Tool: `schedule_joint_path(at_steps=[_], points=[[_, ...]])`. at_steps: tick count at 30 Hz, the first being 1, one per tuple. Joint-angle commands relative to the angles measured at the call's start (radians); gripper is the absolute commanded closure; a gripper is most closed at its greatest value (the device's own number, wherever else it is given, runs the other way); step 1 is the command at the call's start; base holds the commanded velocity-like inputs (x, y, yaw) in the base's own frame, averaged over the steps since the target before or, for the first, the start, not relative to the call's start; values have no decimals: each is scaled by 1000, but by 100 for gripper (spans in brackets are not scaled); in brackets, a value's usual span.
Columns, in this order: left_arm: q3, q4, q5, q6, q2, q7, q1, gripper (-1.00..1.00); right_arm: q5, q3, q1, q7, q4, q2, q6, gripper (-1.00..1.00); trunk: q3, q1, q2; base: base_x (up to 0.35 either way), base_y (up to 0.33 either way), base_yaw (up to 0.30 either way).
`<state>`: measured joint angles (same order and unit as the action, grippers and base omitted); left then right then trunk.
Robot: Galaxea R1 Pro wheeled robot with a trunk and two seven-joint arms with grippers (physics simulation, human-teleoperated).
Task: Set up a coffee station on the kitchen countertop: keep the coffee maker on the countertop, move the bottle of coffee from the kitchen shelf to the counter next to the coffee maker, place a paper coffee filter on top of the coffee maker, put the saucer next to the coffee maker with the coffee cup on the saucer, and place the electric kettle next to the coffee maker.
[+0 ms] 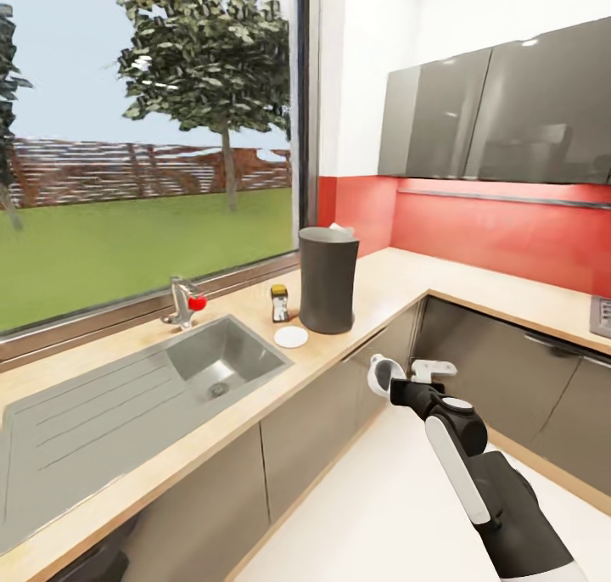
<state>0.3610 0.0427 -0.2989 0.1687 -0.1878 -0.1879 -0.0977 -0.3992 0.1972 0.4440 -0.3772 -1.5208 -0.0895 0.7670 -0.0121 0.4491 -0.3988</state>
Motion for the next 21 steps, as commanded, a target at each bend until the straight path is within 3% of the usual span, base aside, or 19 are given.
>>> schedule_joint_path(at_steps=[1, 13, 21], points=[[9, 2, -9, 2, 0, -4, -1, -100, -10, 2, 1, -9, -1, -1, 2, 100, -1, 1, -1, 286, -125, 276], [11, 1, -9, 2, 0, -4, -1, -100, -10, 2, 1, -9, -1, -1, 2, 100, -1, 1, -1, 287, -123, 276], [11, -3, -12, 0, -3, -2, -2, -100, -10, 2, 1, -9, -1, -1, 2, 100, -1, 1, -1, 179, -141, 276]])
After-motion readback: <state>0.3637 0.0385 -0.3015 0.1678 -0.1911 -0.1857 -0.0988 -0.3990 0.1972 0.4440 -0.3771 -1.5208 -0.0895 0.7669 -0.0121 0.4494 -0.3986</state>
